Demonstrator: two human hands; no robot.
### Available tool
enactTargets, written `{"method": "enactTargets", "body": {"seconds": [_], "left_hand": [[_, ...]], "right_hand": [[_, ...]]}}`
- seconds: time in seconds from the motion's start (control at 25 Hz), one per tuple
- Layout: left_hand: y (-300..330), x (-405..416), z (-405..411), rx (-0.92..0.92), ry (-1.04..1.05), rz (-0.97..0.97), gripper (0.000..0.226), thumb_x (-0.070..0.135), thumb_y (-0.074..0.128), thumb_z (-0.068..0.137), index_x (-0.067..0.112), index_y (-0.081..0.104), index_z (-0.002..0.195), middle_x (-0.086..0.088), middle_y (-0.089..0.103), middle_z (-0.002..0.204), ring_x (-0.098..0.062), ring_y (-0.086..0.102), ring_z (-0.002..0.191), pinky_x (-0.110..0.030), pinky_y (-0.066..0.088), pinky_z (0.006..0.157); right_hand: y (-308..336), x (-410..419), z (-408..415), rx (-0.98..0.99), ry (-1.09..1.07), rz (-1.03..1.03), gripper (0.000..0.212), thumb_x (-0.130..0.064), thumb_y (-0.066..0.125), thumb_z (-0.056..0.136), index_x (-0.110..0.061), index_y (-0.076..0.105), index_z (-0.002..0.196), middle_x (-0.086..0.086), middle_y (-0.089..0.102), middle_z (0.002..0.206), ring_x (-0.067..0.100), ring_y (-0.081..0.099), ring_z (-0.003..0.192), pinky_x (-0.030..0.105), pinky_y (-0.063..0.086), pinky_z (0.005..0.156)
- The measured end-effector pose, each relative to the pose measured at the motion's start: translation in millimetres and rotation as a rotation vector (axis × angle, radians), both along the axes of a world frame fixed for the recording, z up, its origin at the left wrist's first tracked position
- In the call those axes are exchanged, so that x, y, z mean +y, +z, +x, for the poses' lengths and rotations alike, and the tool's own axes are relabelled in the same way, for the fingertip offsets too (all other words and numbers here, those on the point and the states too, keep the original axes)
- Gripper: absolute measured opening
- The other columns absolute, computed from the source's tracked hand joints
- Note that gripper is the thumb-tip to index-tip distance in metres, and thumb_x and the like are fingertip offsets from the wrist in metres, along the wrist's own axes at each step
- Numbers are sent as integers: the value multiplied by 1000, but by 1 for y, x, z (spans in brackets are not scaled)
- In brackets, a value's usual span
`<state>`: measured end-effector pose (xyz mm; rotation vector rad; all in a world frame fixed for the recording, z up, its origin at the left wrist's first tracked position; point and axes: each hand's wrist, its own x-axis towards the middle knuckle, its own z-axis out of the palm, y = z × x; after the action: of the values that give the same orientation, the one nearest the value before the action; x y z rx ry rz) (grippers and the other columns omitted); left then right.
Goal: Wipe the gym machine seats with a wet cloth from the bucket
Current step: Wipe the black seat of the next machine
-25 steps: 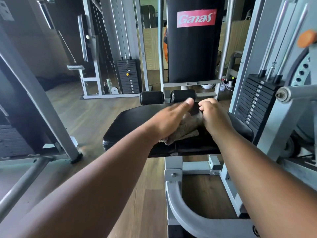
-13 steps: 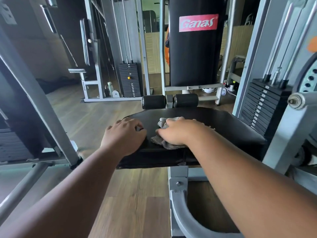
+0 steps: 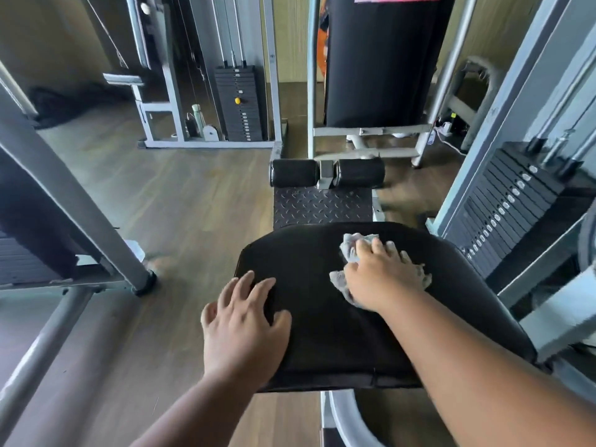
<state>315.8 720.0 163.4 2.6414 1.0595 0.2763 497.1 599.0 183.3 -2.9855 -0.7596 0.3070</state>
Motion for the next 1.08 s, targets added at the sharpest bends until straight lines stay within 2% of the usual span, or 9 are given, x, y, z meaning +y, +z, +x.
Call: {"method": "enactTargets", "body": {"seconds": [0.08,0.24,0.36,0.56,0.68,0.8,0.92,1.0,1.08], "left_hand": [[2,-1,0,31,9,-7,71,53,36,80,43,27,150,12,19,162,-10,10,149,-42,12,117],[11,0,2,128,-42,-35,74,56,29,78,40,33,150,7,22,163,-16,11,151,-45,18,116],[14,3,4,181,-42,-94,70,53,35,80,40,33,149,5,19,164,-18,7,151,-46,18,116],[17,3,7,242,-55,-125,69,50,36,81,38,32,149,3,18,163,-21,5,151,-47,16,117],[15,4,6,254,-53,-98,70,52,37,78,37,36,146,2,24,162,-23,12,151,-49,21,115],[16,4,6,250,-59,-76,67,51,41,76,34,46,141,-2,33,158,-27,23,148,-52,29,111],[13,4,7,241,-56,-64,66,47,45,76,34,48,140,-3,37,157,-29,27,147,-53,32,109],[12,4,7,240,-49,-48,67,46,47,76,34,48,141,-3,36,157,-29,28,146,-53,32,109],[12,4,6,226,-44,-27,67,45,49,74,34,50,141,-4,38,156,-30,29,146,-52,32,109]], "right_hand": [[5,23,-8,57,11,55,56,-38,31,99,-24,28,153,6,17,166,29,18,149,47,14,118],[4,-2,-58,109,451,89,61,-42,25,95,-32,25,156,-5,16,167,20,12,154,40,8,123],[3,-37,-28,67,326,-43,69,-47,13,90,-31,23,157,-6,13,168,20,12,154,42,11,123],[-8,35,24,90,9,1,62,-38,30,97,-27,20,157,2,7,168,26,6,154,45,8,124],[-10,70,-4,157,359,4,62,-38,28,99,-29,16,159,1,4,169,24,3,155,43,3,125],[-3,30,-14,188,744,34,62,-40,26,96,-29,28,157,-3,17,167,21,14,154,42,9,124],[-10,9,43,117,557,-40,64,-41,21,94,-27,28,157,-1,18,167,22,16,153,43,13,123],[-13,42,72,120,342,-94,63,-39,25,98,-27,19,159,-1,9,168,21,7,155,42,7,125],[-18,96,68,153,352,-52,63,-37,30,99,-27,15,160,1,7,169,23,5,154,43,5,125]]}}
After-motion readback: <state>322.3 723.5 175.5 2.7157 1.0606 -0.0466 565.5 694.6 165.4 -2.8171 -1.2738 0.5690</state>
